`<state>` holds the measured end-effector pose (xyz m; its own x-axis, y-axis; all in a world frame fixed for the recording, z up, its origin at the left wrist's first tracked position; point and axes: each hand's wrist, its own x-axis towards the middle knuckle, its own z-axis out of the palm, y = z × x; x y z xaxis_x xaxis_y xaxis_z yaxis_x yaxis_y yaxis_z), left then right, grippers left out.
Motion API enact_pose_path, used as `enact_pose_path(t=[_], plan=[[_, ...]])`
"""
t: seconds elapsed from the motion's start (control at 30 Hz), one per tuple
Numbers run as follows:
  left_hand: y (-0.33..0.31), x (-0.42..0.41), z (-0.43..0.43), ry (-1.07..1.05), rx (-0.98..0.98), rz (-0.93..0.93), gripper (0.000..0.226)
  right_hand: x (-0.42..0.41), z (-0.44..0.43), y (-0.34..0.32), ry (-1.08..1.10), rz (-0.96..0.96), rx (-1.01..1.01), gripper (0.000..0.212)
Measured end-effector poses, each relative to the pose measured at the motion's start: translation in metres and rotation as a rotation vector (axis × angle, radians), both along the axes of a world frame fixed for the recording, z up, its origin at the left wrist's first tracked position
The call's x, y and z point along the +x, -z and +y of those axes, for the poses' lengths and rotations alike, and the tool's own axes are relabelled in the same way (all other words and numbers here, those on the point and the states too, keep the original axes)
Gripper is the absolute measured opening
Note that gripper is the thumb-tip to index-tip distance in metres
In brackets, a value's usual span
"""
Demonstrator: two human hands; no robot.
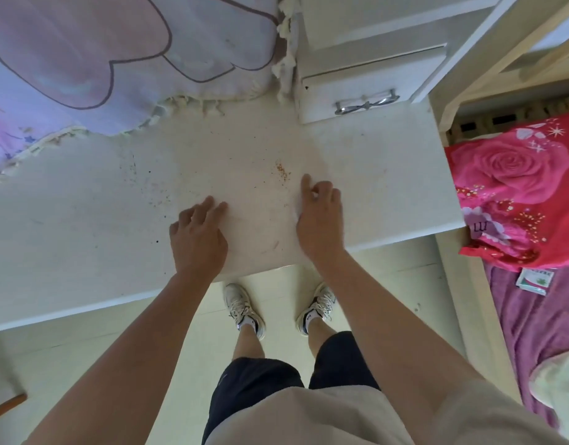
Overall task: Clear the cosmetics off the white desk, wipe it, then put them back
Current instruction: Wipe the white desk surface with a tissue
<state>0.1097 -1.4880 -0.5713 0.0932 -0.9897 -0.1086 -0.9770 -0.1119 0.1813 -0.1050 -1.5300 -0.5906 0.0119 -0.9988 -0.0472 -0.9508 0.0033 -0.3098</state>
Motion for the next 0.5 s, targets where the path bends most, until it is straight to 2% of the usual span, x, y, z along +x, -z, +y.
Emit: enact_pose_path(t=[0.1, 0.2, 0.27, 0.33, 0.43, 0.5], plan=[[-0.002, 0.024, -0.003, 0.026, -0.057, 0.052, 0.05, 0.067, 0.002, -0.005, -0.11, -0.071, 0.045, 0.064], [-0.006, 0.047, -0.007, -0.006, -0.091, -0.008, 0.05, 0.082, -0.02, -0.016, -0.165, -0.241, 0.091, 0.062], [-0.006, 0.062, -0.013, -0.012, -0.065, -0.027, 0.051, 0.066, -0.04, -0.021, -0.083, -0.29, -0.045, 0.06], [-0.004, 0.075, -0.018, -0.018, 0.004, -0.028, 0.05, 0.04, -0.057, -0.02, 0.09, -0.271, -0.138, 0.059], [-0.001, 0.086, -0.019, 0.007, 0.076, -0.012, 0.052, 0.005, -0.07, -0.016, 0.373, -0.098, -0.02, 0.065], [-0.001, 0.091, -0.019, 0.032, 0.08, -0.014, 0.055, 0.011, -0.067, -0.01, 0.406, -0.006, 0.046, 0.068]])
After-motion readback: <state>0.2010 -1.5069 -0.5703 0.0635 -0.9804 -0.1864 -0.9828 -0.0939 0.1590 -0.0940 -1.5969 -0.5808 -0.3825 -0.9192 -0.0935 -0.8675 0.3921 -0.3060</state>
